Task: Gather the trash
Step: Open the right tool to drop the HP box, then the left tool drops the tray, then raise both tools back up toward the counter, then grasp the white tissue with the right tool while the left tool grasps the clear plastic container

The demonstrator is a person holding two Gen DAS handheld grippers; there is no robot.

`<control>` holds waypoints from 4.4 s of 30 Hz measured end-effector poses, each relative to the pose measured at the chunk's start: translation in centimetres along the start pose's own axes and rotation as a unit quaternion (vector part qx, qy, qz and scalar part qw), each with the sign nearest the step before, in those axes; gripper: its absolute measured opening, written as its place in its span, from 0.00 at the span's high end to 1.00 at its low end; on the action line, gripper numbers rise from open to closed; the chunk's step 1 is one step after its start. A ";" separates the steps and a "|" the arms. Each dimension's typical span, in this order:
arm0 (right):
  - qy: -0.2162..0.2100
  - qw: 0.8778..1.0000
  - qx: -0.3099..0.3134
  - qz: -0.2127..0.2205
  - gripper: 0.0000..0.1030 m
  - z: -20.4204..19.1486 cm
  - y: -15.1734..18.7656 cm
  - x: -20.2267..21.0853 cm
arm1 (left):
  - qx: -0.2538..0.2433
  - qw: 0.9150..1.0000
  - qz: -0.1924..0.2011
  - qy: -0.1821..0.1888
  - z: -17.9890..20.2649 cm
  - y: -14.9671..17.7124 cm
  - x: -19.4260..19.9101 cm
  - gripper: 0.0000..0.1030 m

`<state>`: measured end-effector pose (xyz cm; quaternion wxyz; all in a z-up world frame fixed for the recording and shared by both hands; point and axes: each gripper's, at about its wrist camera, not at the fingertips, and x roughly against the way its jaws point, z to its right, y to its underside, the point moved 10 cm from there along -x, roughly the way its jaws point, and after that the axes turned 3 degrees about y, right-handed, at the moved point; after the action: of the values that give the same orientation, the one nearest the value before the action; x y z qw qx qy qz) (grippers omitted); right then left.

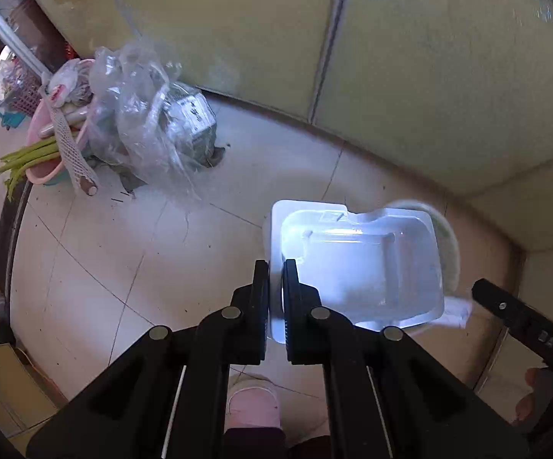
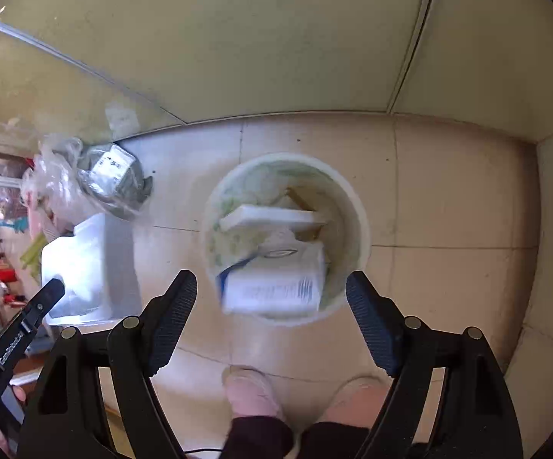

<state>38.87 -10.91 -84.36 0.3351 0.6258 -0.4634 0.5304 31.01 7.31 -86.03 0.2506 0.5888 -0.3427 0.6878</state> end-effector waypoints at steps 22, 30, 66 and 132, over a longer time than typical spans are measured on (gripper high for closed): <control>0.032 0.995 -0.030 0.090 0.24 5.9 -2.5 6.1 | -0.054 0.994 -0.075 0.055 11.7 2.2 -6.4 0.64; 0.023 0.995 -0.027 0.095 0.24 4.4 -2.4 8.5 | -0.082 0.994 -0.058 0.048 12.1 2.1 -1.7 0.64; 0.045 0.936 -0.025 0.347 0.24 -10.3 -3.7 60.8 | -0.213 0.936 0.243 0.138 13.1 -12.8 60.1 0.50; 0.120 0.975 -0.054 0.181 0.54 -7.9 -42.2 43.8 | -0.142 0.963 0.196 0.121 23.9 -69.5 42.9 0.32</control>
<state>75.88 1.06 -36.94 0.3200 0.4449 -0.5532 0.6274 90.52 30.87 -29.95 0.2310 0.3811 -0.5125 0.7340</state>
